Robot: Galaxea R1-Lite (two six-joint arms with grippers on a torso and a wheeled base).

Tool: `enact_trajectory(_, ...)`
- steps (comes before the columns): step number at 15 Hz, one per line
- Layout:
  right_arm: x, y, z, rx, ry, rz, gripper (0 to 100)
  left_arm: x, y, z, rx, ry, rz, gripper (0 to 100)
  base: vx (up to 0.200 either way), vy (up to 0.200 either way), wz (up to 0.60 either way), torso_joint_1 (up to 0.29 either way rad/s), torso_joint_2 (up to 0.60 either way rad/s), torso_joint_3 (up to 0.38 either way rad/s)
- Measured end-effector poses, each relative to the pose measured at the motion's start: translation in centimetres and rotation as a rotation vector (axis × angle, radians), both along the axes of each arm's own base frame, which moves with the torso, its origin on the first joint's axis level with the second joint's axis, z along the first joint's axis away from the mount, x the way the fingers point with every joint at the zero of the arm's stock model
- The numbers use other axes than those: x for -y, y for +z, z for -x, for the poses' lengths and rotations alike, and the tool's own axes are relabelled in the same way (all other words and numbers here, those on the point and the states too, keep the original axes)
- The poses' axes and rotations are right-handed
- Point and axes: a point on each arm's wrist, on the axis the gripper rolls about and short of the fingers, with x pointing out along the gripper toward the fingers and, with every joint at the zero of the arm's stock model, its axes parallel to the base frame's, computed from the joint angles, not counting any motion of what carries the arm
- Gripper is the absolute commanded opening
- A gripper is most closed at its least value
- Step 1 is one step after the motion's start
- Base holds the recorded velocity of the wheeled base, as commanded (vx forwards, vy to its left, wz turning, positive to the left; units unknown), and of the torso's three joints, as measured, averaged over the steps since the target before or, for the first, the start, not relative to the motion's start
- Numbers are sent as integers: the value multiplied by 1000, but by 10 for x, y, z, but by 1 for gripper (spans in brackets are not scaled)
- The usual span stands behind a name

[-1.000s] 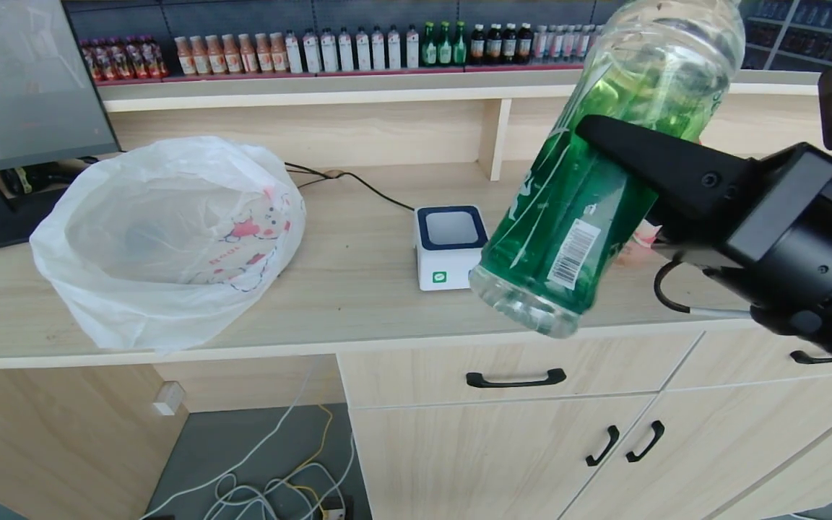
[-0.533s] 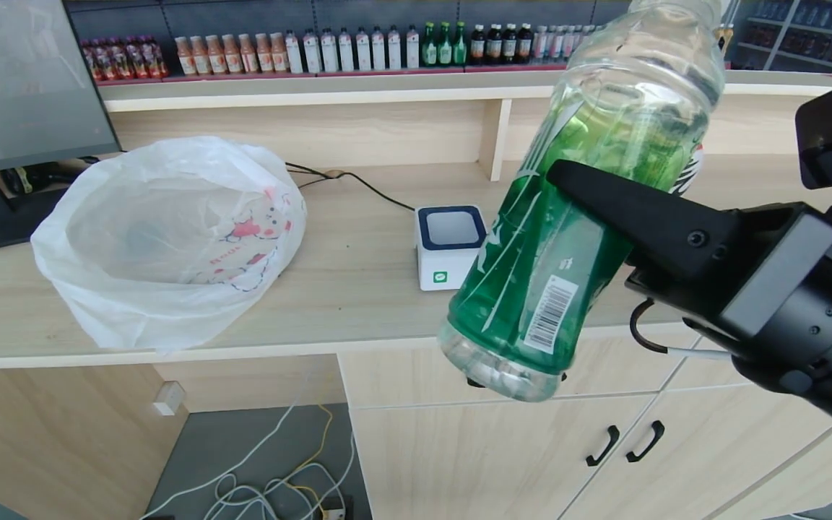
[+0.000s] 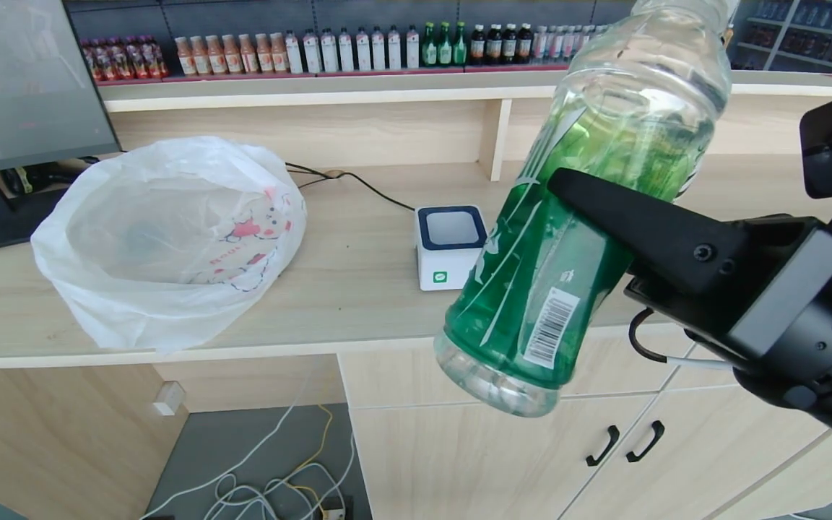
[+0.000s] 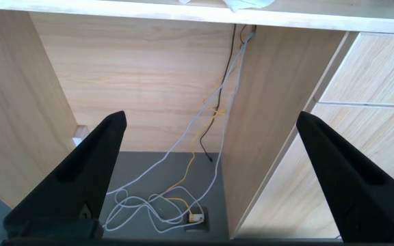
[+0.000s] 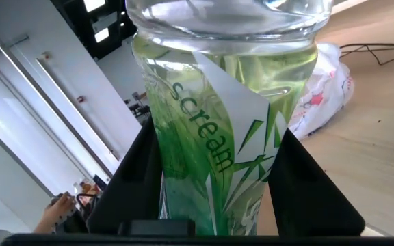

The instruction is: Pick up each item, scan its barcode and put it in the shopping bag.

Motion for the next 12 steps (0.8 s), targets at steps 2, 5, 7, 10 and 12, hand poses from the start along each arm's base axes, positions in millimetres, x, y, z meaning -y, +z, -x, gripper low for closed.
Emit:
enact_trajectory(2, 0, -2, 1, -5, 5, 7, 0, 0, 0, 0, 0, -1, 0, 100, 0, 0, 0, 0, 0, 0)
enact_trajectory(5, -1, -4, 2, -10, 11, 12, 0, 0, 0, 0, 0, -1, 0, 100, 0, 0, 0, 0, 0, 0)
enact_trajectory(7, -3, -5, 4, -10, 21, 14, 0, 0, 0, 0, 0, -1, 0, 100, 0, 0, 0, 0, 0, 0)
enact_trajectory(10, -4, -5, 6, -4, 28, 19, 0, 0, 0, 0, 0, 0, 0, 100, 0, 0, 0, 0, 0, 0)
enact_trajectory(12, -5, -5, 7, -3, 32, 19, 0, 0, 0, 0, 0, 0, 0, 100, 0, 0, 0, 0, 0, 0)
